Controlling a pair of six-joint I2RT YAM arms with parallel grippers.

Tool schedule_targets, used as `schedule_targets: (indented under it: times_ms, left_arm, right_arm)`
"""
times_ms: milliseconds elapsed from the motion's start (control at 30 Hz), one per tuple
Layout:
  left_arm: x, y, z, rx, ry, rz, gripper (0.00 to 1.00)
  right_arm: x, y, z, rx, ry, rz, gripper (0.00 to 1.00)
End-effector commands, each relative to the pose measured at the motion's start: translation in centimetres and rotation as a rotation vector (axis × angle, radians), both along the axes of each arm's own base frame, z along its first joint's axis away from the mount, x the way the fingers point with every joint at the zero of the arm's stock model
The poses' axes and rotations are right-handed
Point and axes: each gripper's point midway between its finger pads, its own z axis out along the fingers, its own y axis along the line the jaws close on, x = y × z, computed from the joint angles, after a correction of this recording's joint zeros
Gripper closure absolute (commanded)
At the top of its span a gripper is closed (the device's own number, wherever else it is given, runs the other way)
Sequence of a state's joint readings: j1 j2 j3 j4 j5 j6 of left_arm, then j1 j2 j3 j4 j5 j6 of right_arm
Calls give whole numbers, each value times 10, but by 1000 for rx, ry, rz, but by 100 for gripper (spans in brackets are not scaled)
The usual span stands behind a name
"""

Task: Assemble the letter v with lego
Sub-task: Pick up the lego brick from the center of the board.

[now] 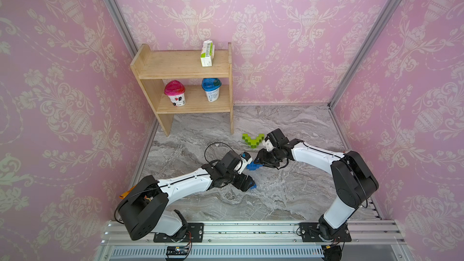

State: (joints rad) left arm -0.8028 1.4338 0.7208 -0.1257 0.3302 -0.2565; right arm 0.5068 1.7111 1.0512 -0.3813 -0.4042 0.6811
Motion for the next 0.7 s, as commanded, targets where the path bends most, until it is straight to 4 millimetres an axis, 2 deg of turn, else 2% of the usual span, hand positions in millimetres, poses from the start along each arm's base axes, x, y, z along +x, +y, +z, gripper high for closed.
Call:
schedule_targets:
  times_ms: [0, 133, 300, 367, 567, 667]
  left_arm:
    - [6, -12, 0, 12, -48, -70, 15]
    - [2, -23, -6, 1, -31, -94, 18]
    - [-20, -36, -13, 1, 30, -138, 30]
    - [-25, -34, -14, 16, 39, -142, 35]
    - [-19, -17, -19, 130, 10, -97, 33]
    - [-14, -17, -25, 171, -16, -85, 31]
  right_arm:
    - [1, 2, 1, -18, -5, 13, 48]
    - [0, 2, 0, -18, -2, 14, 48]
    - [1, 2, 1, -21, -5, 17, 48]
    - [0, 2, 1, -21, -4, 18, 48]
    - [-1, 1, -1, -31, 0, 24, 48]
    - [-1, 1, -2, -32, 1, 24, 48]
